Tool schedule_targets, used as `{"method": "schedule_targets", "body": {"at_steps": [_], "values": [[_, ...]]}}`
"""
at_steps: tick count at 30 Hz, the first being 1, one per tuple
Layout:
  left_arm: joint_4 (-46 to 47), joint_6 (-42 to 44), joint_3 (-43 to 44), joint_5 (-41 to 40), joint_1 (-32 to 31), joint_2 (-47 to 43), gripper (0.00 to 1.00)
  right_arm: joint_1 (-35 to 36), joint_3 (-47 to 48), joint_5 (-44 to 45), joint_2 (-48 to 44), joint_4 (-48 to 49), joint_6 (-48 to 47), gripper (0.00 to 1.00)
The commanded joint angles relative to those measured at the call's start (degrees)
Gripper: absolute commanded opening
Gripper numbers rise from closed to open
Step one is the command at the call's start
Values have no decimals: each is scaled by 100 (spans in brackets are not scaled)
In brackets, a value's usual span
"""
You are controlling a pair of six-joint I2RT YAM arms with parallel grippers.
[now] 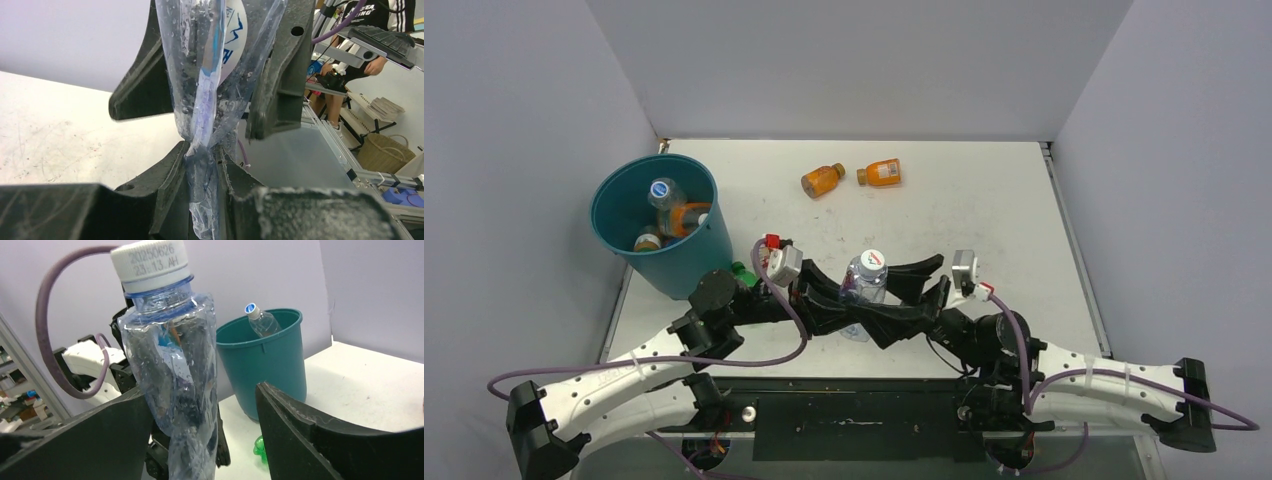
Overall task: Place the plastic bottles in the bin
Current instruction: Pick up the plastic bottle at the center of the board.
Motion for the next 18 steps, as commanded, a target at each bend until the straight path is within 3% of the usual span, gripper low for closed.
{"method": "schedule_targets", "body": {"at_steps": [1, 3, 6, 7, 12, 16, 18], "values": [[227, -26, 75, 124, -151, 47, 0, 16, 281, 110, 330, 402, -41, 60], [124, 2, 108, 109, -181, 63, 5, 14, 266, 162, 361, 453, -29, 38], [-78, 88, 94, 18, -184, -69, 71, 16, 229, 200, 258, 344, -85, 25], [-165, 138, 81, -17, -184, -172, 98, 13, 233, 223, 163, 226, -115, 23], [-1209, 887, 125, -1159, -180, -1186, 96, 16, 262, 502, -231, -779, -368, 19], [-1257, 1238, 231, -2460, -169, -1937, 96, 16, 269, 567, -225, -1340, -522, 18], [-1262, 1260, 515, -2649, -168, -1906, 96, 16, 255, 508, -116, -1391, -524, 17]]}}
